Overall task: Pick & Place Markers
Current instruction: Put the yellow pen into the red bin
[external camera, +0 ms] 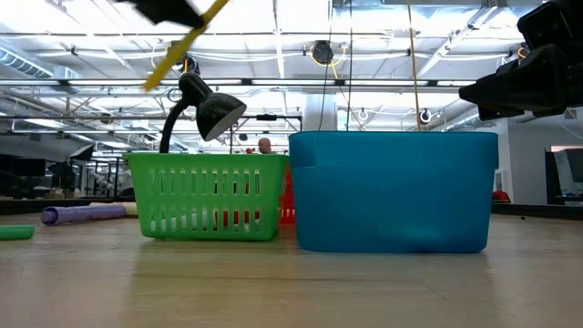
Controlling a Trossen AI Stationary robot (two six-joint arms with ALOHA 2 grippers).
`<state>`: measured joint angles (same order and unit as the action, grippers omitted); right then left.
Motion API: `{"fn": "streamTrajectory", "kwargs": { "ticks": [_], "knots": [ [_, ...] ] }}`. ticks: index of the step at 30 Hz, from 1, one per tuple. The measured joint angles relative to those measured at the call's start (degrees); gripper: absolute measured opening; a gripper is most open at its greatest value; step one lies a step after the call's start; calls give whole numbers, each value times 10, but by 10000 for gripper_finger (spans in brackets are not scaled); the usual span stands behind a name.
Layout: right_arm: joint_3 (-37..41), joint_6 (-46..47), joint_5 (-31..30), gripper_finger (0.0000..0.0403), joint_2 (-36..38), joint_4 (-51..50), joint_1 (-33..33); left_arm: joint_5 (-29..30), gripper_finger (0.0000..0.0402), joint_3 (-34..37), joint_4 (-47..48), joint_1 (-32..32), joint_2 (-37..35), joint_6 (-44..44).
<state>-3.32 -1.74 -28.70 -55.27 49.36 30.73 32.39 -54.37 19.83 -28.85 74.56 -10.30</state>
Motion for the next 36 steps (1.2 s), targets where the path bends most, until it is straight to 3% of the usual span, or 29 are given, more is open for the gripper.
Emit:
{"fn": "streamTrajectory", "kwargs": {
  "ticks": [7, 15, 21, 30, 36],
  "knots": [
    [0, 0, 0, 0, 0, -1, 0, -130, 26, -19, -77, 137, 1, 134],
    [0, -1, 0, 0, 0, -5, 0, -233, 19, -19, -100, 285, 32, 152],
    [0, -5, -1, 0, 0, -9, 0, -316, 20, -32, -178, 303, 108, 174],
    [0, -1, -1, 0, 0, -15, 0, -333, 27, -121, -107, 303, 240, 181],
    [0, 0, 0, 0, 0, -18, 0, -340, 21, -146, -81, 310, 283, 203]
  ]
}}
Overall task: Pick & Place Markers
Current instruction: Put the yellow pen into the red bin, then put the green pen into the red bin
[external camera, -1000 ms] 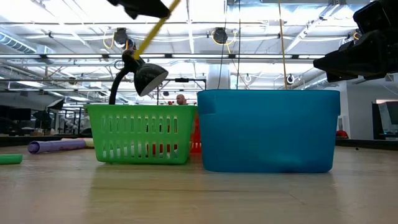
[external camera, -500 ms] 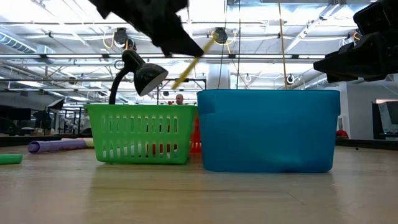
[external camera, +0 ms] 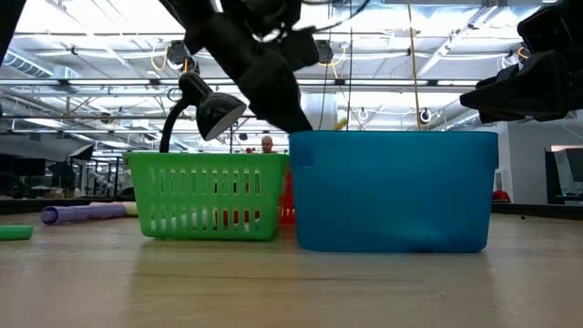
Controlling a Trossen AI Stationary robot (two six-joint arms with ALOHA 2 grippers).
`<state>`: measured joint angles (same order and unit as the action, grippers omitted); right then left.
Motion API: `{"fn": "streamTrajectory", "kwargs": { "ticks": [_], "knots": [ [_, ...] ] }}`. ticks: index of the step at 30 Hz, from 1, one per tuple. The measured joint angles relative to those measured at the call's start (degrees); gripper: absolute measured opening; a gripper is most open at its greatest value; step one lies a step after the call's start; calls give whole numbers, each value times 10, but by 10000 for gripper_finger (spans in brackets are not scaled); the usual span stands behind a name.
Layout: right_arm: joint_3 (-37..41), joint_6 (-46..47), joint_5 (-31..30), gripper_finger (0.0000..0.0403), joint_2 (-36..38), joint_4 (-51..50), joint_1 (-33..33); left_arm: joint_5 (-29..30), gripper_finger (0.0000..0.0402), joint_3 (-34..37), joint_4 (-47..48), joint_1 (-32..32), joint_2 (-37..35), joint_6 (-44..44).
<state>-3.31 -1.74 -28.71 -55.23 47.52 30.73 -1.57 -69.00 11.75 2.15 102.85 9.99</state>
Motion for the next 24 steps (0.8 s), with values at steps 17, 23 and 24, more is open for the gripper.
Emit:
{"fn": "streamTrajectory", "kwargs": {
  "ticks": [17, 23, 24],
  "knots": [
    [0, 0, 0, 0, 0, -2, 0, 6, 71, 0, 27, 23, 1, -54],
    [0, 0, 0, 0, 0, -2, 0, 10, 100, -1, 25, 20, -4, -77],
    [0, 0, 0, 0, 0, -2, 0, 12, 107, -5, 47, 17, -8, -78]
  ]
}}
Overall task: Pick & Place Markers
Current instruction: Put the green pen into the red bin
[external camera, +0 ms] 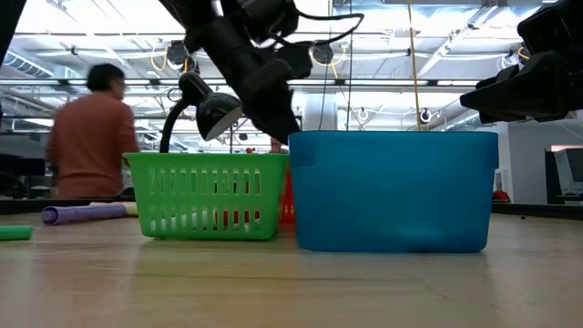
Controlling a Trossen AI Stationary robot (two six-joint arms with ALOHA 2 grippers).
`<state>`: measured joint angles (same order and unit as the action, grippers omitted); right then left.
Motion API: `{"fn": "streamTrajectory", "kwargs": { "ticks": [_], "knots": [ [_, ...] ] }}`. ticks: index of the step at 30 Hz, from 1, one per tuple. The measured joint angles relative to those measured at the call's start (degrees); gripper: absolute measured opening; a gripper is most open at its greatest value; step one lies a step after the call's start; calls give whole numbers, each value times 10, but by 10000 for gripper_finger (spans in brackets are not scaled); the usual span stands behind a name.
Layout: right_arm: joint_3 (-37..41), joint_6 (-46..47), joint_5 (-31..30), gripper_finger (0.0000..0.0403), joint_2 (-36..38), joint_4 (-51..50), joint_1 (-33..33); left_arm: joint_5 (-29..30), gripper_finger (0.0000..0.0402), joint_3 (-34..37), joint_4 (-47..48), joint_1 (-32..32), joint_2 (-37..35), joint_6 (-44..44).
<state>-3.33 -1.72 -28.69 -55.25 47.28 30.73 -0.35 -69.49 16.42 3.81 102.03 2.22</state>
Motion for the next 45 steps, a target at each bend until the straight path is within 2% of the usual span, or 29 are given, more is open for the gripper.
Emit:
{"fn": "streamTrajectory", "kwargs": {
  "ticks": [5, 8, 11, 16, 20, 24, 28, 32, 38, 45],
  "knots": [
    [0, 0, 0, 0, 0, -1, 0, 0, 131, -35, 150, -53, -51, 17],
    [0, 0, 0, 0, 0, -4, 0, 9, 130, -44, 246, -109, -81, -23],
    [0, 3, 0, 0, 0, -4, 0, 15, 124, -47, 311, -177, -101, -126],
    [0, 7, -1, 0, 0, -6, 0, 62, 120, -47, 414, -293, -90, -314],
    [0, 7, -2, 0, 0, -8, 0, 68, 120, -46, 452, -369, -64, -426],
    [0, 7, -2, 0, 0, -8, 0, 62, 120, -46, 455, -418, -36, -504],
    [0, 11, -2, 0, 0, -8, 0, 39, 120, -46, 457, -439, -2, -559],
    [0, 13, -2, 0, 0, -8, 0, 5, 120, -46, 456, -437, 35, -563],
    [0, 13, -1, 0, 0, -8, 0, -52, 120, -46, 448, -419, 81, -527],
    [0, 13, 0, 0, 0, -8, 0, -57, 120, -46, 450, -407, 106, -492]
  ]
}}
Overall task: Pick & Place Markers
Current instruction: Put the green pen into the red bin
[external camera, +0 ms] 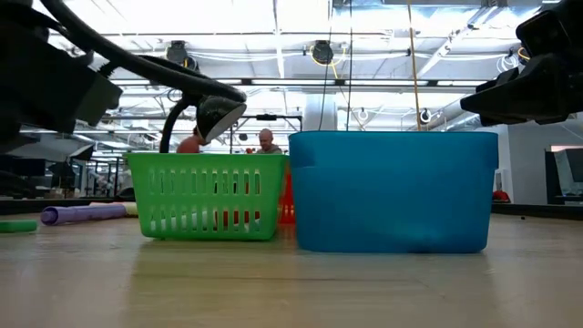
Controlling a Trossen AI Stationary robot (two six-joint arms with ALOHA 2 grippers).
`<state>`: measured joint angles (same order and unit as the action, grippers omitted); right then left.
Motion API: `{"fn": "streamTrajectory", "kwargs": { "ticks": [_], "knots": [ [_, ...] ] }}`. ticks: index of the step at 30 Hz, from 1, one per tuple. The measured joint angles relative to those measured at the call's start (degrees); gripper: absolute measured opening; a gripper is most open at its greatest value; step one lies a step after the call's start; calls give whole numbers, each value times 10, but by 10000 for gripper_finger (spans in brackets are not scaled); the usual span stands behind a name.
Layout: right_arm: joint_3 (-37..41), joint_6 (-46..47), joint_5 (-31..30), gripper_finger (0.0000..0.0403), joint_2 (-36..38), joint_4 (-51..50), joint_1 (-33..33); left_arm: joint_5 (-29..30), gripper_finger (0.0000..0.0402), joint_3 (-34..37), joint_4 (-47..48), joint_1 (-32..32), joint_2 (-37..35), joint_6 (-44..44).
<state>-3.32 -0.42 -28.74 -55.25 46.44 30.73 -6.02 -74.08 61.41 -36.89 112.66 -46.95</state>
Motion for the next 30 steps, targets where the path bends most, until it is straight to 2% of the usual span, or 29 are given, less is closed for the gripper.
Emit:
{"fn": "streamTrajectory", "kwargs": {
  "ticks": [5, 7, 9, 12, 15, 17, 19, 24, 30],
  "knots": [
    [0, 0, 0, 0, 0, 0, 0, -22, 120, 0, 5, 6, -16, 23],
    [0, 0, 0, 0, 0, 0, 0, -35, 120, 0, 23, 8, -29, -2],
    [0, 0, 0, 0, 0, 0, 0, -42, 120, 0, 48, 9, -41, -65],
    [0, 0, 0, 0, 0, 0, 0, -34, 120, 0, 74, 11, -57, -220],
    [0, 0, 0, 0, 0, 0, 0, -2, 120, 0, 74, 20, -60, -371],
    [0, 0, 0, 0, 0, 0, 0, 27, 120, 0, 69, 27, -59, -433],
    [0, 6, 0, 0, 0, 0, 0, 32, 120, 2, 41, 36, -53, -453],
    [0, 13, 0, 0, 0, 0, 0, -15, 120, 27, -22, 38, -51, -470],
    [0, 12, 0, 0, 0, 0, 0, -38, 120, 35, 64, 27, -50, -511]
  ]
}}
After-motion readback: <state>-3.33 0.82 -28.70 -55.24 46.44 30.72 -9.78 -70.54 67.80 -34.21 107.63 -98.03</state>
